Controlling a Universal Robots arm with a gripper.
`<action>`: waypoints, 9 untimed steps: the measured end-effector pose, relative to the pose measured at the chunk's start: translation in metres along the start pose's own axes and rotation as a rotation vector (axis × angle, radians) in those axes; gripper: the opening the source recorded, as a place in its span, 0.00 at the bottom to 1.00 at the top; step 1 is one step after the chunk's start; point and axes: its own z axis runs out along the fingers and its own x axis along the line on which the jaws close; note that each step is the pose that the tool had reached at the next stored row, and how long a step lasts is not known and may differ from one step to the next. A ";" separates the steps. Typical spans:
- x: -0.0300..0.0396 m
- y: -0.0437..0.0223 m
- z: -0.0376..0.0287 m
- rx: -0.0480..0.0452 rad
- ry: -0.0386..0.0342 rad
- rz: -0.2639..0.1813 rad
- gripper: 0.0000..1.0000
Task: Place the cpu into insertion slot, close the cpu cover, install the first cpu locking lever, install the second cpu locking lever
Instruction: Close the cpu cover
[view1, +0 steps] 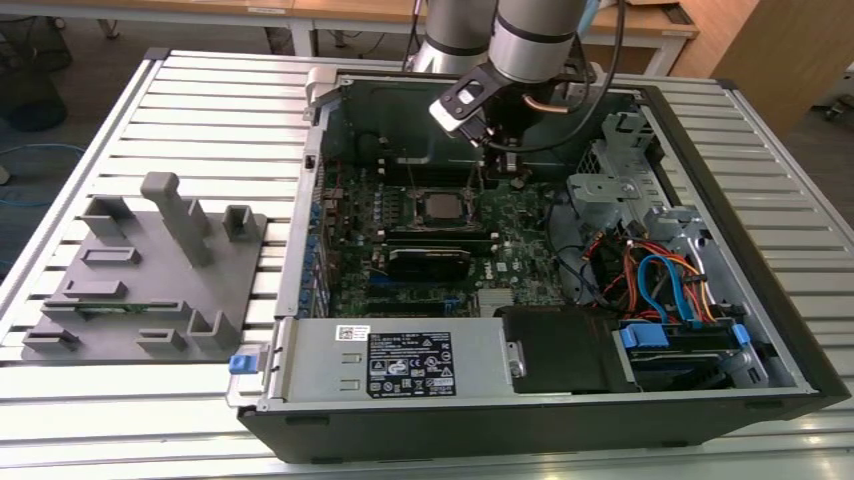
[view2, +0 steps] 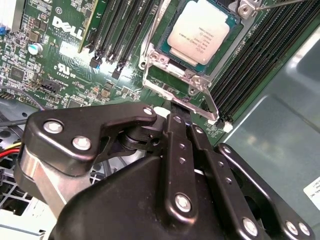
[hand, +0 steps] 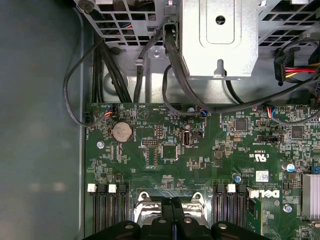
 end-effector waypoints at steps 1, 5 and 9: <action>0.0000 -0.0003 0.0000 0.0000 0.0000 0.000 0.10; 0.0000 -0.0015 0.0001 0.0000 0.0000 0.000 0.10; 0.0000 -0.0028 0.0003 0.0000 0.0001 0.000 0.10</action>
